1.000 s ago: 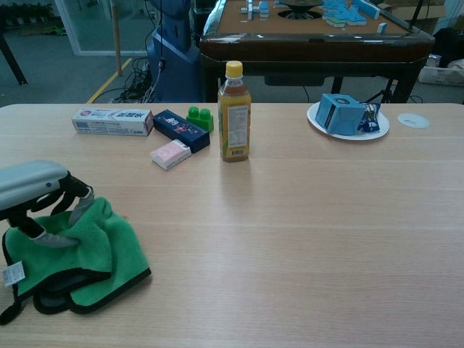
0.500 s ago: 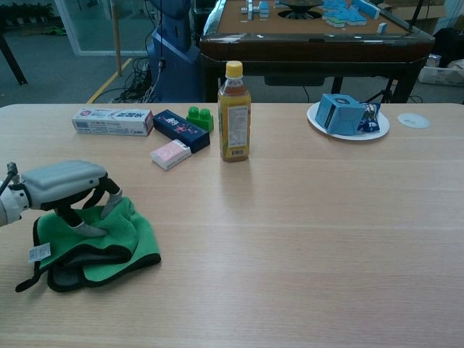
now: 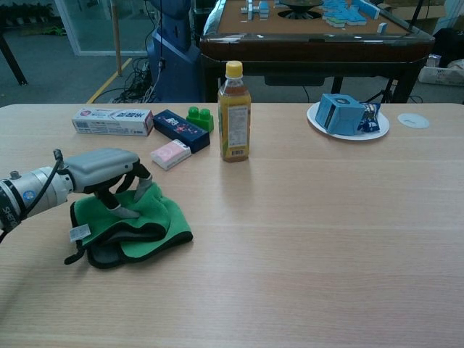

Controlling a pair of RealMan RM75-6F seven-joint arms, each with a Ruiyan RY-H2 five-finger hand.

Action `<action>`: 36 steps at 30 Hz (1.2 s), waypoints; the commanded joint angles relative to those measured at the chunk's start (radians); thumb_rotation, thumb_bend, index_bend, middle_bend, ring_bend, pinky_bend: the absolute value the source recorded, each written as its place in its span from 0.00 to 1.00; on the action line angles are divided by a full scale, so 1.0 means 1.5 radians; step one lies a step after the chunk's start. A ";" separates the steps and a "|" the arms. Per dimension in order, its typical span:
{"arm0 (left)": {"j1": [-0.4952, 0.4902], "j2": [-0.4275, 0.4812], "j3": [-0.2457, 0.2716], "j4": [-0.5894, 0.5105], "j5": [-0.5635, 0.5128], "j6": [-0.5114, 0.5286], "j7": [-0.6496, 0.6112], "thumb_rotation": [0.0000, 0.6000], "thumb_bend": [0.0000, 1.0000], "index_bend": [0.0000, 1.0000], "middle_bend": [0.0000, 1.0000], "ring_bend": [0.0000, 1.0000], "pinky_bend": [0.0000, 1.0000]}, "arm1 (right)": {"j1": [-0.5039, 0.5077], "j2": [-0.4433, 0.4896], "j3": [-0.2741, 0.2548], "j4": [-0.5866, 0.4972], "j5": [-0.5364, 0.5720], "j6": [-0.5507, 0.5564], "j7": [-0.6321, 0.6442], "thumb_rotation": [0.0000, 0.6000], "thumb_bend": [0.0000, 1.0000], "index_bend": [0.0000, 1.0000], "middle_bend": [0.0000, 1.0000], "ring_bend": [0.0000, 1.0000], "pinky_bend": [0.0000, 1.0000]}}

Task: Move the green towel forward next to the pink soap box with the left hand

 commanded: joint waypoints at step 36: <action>-0.021 0.100 -0.076 -0.030 -0.097 0.016 0.099 1.00 0.23 0.57 0.63 0.65 0.77 | -0.010 -0.007 -0.005 0.001 -0.028 0.021 0.009 1.00 0.28 0.20 0.35 0.22 0.27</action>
